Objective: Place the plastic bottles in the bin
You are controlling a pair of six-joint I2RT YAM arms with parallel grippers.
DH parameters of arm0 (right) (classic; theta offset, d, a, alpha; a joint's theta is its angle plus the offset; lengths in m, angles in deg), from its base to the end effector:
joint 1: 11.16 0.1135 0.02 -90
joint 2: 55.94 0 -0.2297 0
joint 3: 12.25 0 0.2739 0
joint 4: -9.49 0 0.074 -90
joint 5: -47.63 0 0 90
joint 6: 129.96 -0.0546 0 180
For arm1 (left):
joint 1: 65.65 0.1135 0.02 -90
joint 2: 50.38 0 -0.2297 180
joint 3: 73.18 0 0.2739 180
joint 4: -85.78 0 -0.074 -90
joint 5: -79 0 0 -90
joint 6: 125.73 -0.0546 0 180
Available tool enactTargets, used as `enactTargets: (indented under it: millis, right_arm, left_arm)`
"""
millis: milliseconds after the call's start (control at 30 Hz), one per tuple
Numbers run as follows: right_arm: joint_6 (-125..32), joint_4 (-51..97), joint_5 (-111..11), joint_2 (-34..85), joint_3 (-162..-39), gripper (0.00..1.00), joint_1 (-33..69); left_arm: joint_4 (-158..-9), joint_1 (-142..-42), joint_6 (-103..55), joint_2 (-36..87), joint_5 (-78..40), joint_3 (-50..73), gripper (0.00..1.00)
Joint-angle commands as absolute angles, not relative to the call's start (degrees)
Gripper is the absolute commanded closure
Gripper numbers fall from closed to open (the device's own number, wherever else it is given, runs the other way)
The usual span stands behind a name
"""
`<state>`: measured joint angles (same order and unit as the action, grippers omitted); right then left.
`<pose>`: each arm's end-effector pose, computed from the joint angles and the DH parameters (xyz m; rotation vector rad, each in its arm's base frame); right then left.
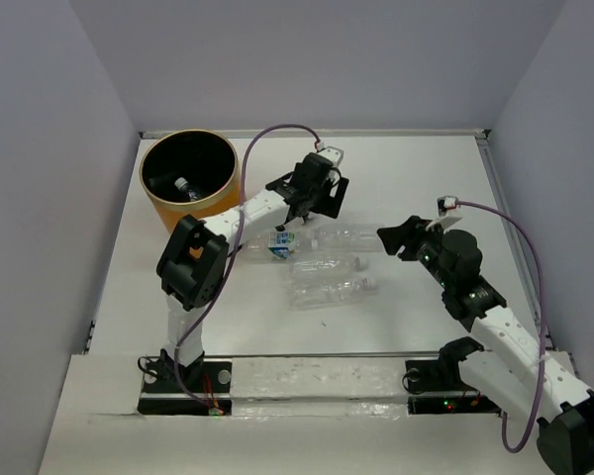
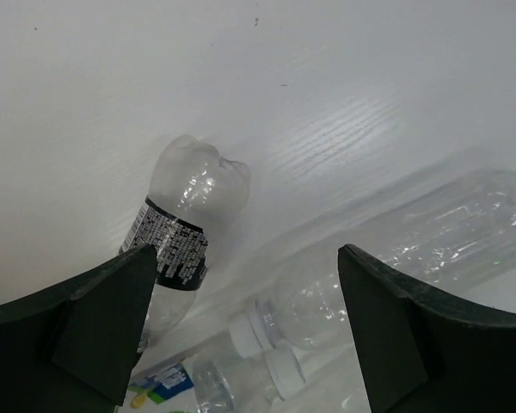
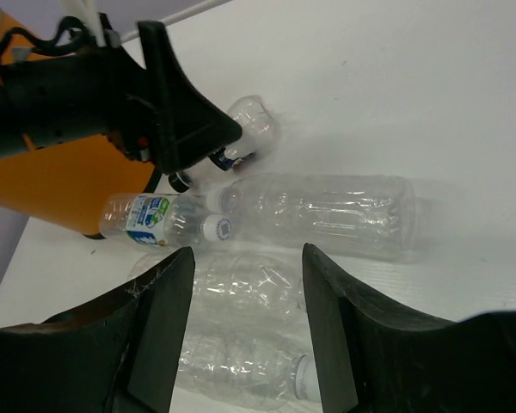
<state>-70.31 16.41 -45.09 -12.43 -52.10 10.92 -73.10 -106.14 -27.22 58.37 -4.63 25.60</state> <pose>0.2336 0.0975 0.2306 0.0949 1.8069 0.7022 0.3640 -0.3028 0.2174 0.5233 2.0694 -0.3916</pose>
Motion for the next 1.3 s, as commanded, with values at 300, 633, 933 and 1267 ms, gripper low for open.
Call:
enactTargets:
  millis: [300, 633, 933, 1267]
  right_arm:
    - [-69.1, 16.1, -52.4, -12.8, -52.1, 0.36, 10.5]
    - [-67.5, 16.0, -56.6, -9.8, -53.4, 0.25, 10.5]
    - [-64.1, 16.8, -66.3, -0.8, -57.9, 0.18, 10.5]
    - [-50.7, 27.9, -61.3, 12.8, -73.9, 0.18, 10.5]
  left_arm:
    - [-63.3, -104.5, -35.4, 69.0, -1.0, 35.3, 0.01]
    - [-63.1, -102.7, -37.6, 74.7, 0.3, 39.3, 0.09]
    - [-66.9, -102.3, -36.6, 69.1, -1.5, 37.2, 0.43]
    - [-75.5, -101.9, -30.0, 45.9, -8.2, 38.5, 0.47]
